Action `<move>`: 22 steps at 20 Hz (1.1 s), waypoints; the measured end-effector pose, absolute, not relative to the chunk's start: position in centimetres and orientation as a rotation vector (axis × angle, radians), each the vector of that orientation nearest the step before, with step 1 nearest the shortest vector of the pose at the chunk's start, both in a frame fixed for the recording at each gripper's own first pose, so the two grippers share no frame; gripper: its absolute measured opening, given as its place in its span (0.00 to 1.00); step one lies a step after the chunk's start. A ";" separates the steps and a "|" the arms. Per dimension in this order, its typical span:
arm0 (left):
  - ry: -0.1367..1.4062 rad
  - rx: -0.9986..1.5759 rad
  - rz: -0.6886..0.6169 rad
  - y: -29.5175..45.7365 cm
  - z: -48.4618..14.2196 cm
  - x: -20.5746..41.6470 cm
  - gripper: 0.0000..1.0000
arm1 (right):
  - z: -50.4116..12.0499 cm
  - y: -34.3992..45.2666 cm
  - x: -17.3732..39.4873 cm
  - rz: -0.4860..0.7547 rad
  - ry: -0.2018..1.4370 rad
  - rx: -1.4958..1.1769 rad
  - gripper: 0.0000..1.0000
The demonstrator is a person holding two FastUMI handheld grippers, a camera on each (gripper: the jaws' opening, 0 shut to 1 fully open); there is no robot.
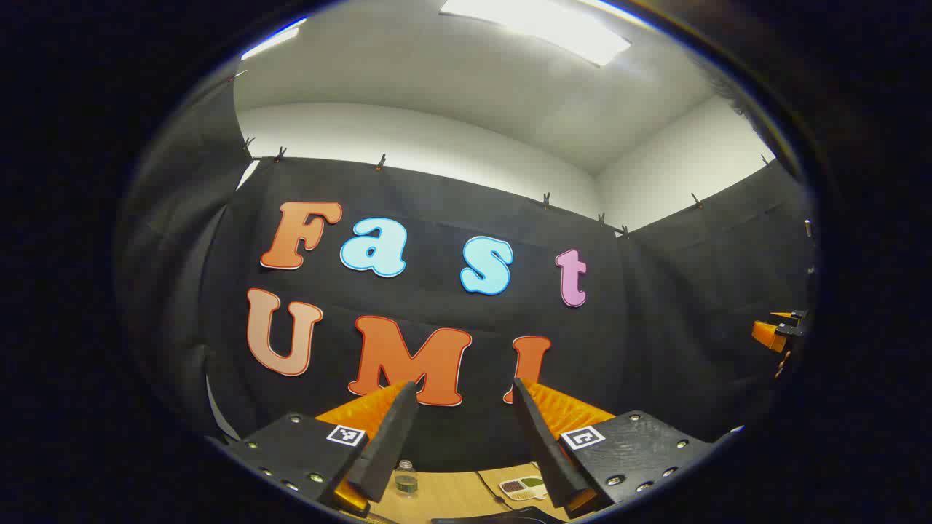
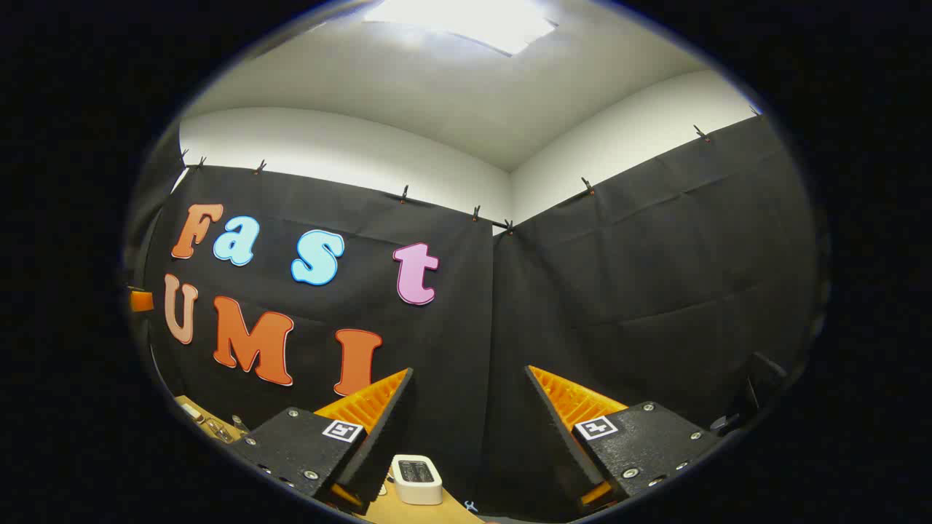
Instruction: First push the handle of the pot to place it horizontally, then grasp the pot with both hands and set it on the induction cooktop.
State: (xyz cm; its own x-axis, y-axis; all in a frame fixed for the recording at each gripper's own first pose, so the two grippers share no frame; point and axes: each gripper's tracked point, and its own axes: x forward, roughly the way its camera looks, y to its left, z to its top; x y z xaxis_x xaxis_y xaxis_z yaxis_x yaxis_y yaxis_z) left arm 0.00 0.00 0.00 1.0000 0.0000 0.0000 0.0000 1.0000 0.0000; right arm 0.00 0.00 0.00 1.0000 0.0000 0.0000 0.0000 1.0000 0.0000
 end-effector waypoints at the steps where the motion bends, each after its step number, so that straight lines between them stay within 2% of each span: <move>1: 0.001 -0.002 0.004 0.2 0.0 0.1 0.80 | -0.1 0.0 0.0 -0.002 0.003 -0.005 0.90; 7: 0.007 -0.002 0.019 0.7 -0.5 0.3 0.80 | 0.1 -0.6 -0.5 -0.006 0.011 -0.025 0.93; 14: -0.005 0.021 -0.024 -1.5 -1.4 1.5 0.80 | 0.7 -2.8 -1.1 -0.038 0.046 -0.072 0.94; 15: -0.002 0.020 -0.035 -2.0 -1.5 1.8 0.84 | 1.0 -3.2 -1.3 -0.045 0.041 -0.078 0.95; 17: 0.002 0.023 -0.052 -2.8 -1.7 2.2 0.80 | 1.6 -4.1 -1.7 -0.059 0.034 -0.078 0.94; 22: -0.013 0.017 -0.083 -4.0 -1.4 2.5 0.82 | 2.0 -6.2 -2.4 -0.105 0.034 -0.085 0.95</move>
